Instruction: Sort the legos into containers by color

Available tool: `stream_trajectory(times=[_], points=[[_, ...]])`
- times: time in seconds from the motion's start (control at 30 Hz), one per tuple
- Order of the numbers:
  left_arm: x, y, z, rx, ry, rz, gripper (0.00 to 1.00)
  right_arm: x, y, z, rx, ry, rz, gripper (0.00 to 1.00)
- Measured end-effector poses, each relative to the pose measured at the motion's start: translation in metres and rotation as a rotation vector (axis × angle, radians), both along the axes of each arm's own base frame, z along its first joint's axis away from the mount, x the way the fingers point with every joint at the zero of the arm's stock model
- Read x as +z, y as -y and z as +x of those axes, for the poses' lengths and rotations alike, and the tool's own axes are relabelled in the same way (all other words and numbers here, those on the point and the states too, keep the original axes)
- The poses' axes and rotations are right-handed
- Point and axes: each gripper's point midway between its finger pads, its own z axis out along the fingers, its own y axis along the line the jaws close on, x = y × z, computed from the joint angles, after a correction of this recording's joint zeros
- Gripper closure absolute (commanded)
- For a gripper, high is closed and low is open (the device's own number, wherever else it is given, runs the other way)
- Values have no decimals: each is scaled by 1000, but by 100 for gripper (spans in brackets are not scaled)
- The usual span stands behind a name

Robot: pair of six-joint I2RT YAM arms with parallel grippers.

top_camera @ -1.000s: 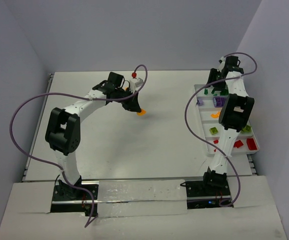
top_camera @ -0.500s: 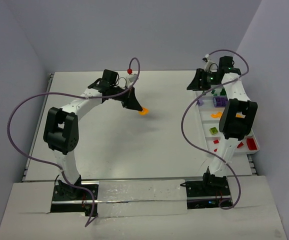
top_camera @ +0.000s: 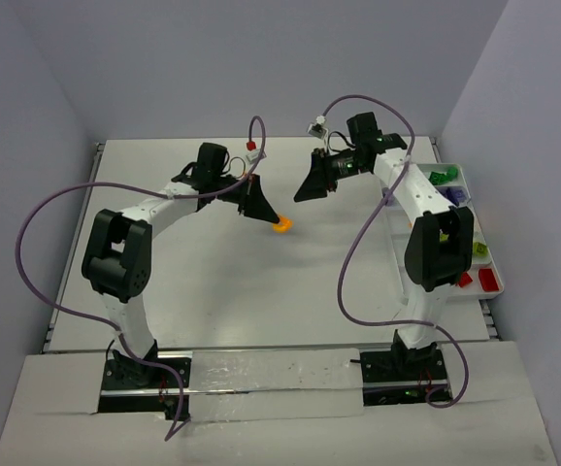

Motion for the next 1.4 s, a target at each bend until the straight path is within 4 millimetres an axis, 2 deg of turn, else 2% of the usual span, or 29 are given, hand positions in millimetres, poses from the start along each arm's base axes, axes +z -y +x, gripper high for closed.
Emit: stream_trajectory(times=[0.2,0.4,0.57,0.77,0.9,1.03,1.07,1.1,1.13,1.17,1.2,1.23,1.27,1.4], points=[[7,1,0,-9,7,-22,100,-16,-10,-9,49,-43,-21,46],[8,5,-3,-20,10,-25,100,-21,-19,-20,83,-57,-35,47],[8,6,-5,-25,11,-25,100,-26,-20,-24,97,-59,-53,47],[8,8,-6,-27,12,-26,100,-41,-20,-30,119,-87,-88,48],[8,8,-6,-27,12,-26,100,-46,-20,-31,127,-91,-100,60],[7,8,-5,-21,15,-21,98,-46,-20,-33,130,-95,-101,83],[6,8,-4,-16,19,-18,95,-46,-20,-33,131,-98,-99,86],[6,8,-3,-14,20,-16,86,-46,-20,-33,131,-96,-100,89],[5,8,-3,-11,21,-13,58,-46,-20,-33,131,-96,-101,95],[5,8,-2,-7,22,-10,39,-46,-20,-33,130,-96,-103,98],[4,8,-1,-3,23,-6,31,-47,-20,-32,128,-94,-106,100],[3,8,-1,3,25,0,12,-48,-20,-32,126,-91,-111,100],[1,8,1,13,26,12,1,-50,-19,-31,123,-88,-116,100],[1,6,18,79,58,90,1,-59,-6,-36,93,-113,-145,100]])
